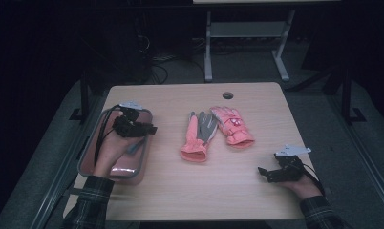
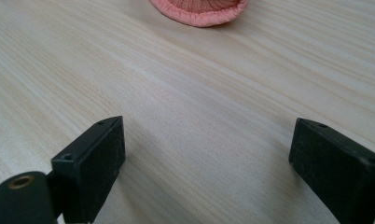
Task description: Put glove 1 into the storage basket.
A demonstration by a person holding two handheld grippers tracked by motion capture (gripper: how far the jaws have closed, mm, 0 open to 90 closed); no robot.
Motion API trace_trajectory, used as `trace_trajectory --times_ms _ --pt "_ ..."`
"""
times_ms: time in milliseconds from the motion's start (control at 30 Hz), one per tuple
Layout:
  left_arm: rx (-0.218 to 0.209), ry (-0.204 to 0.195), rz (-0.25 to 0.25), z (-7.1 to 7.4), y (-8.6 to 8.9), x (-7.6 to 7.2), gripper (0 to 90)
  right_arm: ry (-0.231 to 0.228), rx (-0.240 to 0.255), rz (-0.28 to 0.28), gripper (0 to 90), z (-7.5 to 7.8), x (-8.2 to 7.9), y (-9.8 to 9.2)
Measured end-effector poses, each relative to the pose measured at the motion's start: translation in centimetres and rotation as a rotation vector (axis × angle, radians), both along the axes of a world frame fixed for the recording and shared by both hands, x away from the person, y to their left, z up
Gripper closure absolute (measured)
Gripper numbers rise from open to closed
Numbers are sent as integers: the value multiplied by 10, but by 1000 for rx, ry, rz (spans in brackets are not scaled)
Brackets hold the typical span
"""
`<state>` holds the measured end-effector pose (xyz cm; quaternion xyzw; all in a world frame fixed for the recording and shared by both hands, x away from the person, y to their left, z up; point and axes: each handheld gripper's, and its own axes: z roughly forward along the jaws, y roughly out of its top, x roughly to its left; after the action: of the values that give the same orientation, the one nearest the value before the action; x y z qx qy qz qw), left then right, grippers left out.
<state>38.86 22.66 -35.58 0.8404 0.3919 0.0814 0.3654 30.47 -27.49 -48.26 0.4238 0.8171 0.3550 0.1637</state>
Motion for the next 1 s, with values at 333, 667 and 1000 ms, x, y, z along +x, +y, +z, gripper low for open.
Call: trace_trajectory --times_ms 333,667,1000 --pt "18 -22 -36 -1 -47 -6 894 1 0 1 100 0 0 0" --pt "50 -12 -49 -23 -94 -3 894 3 1 2 100 0 0 0" --pt "138 40 -19 -61 -116 6 893 3 1 6 100 0 0 0"
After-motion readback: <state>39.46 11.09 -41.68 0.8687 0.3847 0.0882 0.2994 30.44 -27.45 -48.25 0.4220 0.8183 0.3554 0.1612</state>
